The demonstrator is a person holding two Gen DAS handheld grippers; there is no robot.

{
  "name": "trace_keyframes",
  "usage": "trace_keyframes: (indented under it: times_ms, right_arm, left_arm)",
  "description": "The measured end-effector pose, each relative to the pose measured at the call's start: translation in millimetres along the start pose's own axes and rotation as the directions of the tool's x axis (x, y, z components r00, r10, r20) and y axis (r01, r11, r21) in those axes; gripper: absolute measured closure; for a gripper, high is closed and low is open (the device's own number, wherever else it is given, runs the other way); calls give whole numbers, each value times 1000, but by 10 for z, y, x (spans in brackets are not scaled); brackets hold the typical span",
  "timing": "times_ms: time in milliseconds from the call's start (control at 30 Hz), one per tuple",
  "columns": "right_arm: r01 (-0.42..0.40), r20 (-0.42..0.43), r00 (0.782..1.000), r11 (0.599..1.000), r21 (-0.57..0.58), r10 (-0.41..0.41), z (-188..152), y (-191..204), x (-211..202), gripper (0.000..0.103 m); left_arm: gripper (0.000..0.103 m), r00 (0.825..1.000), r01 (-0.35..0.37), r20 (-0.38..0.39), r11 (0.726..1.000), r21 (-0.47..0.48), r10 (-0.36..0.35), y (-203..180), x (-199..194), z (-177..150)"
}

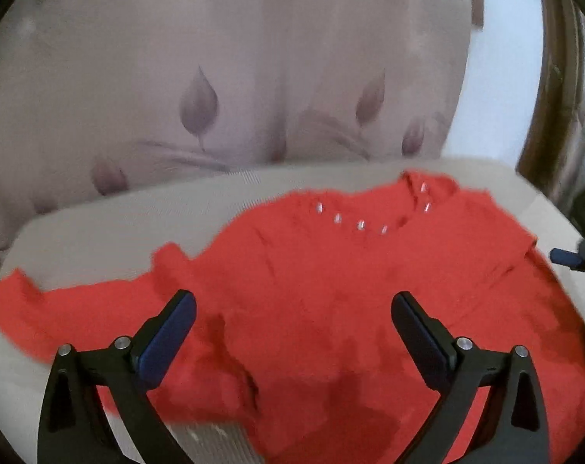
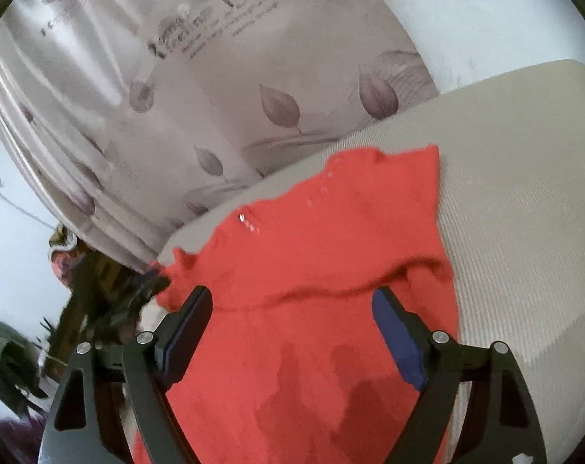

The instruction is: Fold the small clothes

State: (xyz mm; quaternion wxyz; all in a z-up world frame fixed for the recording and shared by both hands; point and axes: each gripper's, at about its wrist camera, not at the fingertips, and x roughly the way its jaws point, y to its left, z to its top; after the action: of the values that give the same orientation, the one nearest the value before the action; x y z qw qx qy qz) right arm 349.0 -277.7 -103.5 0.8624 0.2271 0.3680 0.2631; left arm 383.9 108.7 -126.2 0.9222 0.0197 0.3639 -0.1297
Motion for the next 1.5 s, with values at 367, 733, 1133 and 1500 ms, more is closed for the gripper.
trace_keyframes:
  times_ms: [367,733,1133,1500]
  right_arm:
    - [-45,-33,998,999,9,46,-180,-91,84,19]
    - [-65,-2,998,992,105,65,-228,-277,44,19]
    - [-85,47,996,977,197,78,-128,-426,-79,19]
    - [255,-89,964,966,51,-250,988,-753,378,34]
  left_arm:
    - [75,990,39,-138,996,84,-27,242,268,-1]
    - [98,995,-82,61,995,51,79,174,-89,333]
    - [97,972,-223,-37,963,152,232,96,400,89]
    - [77,973,-223,-37,971,86,227,166,398,95]
